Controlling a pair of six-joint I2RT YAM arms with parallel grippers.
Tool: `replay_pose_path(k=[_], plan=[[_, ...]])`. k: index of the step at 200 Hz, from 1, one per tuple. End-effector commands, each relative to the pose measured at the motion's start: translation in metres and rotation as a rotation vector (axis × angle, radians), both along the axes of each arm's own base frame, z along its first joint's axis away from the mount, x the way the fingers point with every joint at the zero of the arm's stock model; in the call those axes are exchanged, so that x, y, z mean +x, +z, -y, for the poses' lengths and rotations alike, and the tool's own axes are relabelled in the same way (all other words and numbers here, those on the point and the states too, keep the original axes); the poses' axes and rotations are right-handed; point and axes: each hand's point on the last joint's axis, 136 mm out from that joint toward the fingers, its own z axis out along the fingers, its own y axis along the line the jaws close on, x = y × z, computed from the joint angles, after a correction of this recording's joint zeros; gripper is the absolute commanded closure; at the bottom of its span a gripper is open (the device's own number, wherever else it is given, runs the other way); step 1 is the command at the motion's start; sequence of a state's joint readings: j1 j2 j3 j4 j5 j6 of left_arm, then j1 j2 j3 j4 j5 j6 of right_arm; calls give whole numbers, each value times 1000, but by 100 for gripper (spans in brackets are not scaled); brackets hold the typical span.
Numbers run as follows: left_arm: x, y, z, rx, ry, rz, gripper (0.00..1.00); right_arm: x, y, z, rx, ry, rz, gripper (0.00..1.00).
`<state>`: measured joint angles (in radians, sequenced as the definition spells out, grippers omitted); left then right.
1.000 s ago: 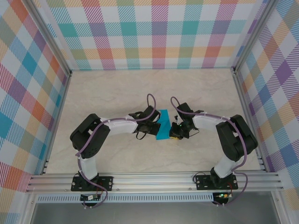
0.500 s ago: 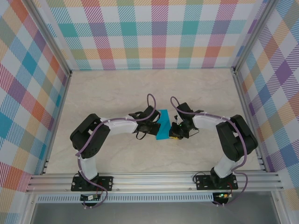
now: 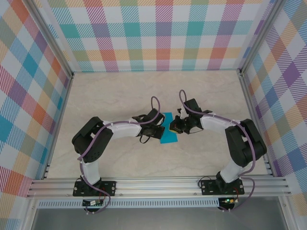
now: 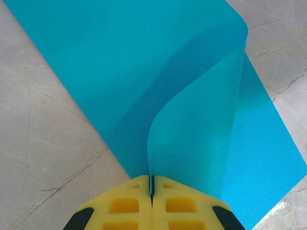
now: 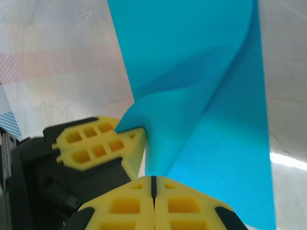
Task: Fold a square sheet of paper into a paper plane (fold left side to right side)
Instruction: Fold the triangle a second time at the center of the table.
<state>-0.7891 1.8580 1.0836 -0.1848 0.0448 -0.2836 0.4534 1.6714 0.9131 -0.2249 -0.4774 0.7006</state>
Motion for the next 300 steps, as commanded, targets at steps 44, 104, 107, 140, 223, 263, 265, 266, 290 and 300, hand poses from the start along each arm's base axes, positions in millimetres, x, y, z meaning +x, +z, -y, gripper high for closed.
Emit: replay_pose_path(k=[44,104,107,140,223,263,265,266,290,300], plan=[[-1,-6,-4,17,-15,-30,100,21,-5,-24,35,24,-1,95],[-1,-7,-4,21,-15,-33,100,16,-31,-14,-48,44,-30,95],[0,-7,-4,21,-14,-32,100,16,-31,-14,-51,45,-29,95],[0,-7,-5,24,-12,-29,100,14,-38,-10,-77,47,-35,95],[1,-6,-3,28,-16,-27,100,8,-55,3,-156,50,-56,95],[4,10,-2,3,-12,0,95,0,-65,10,-190,52,-76,94],[4,12,-2,-1,-11,2,94,0,-66,11,-192,51,-78,95],[4,13,-2,-1,-10,3,94,-1,-67,11,-193,51,-80,95],[4,38,0,-48,-8,33,80,-4,-72,13,-198,49,-90,94],[3,49,0,-75,-8,45,74,-6,-73,13,-199,51,-95,95]])
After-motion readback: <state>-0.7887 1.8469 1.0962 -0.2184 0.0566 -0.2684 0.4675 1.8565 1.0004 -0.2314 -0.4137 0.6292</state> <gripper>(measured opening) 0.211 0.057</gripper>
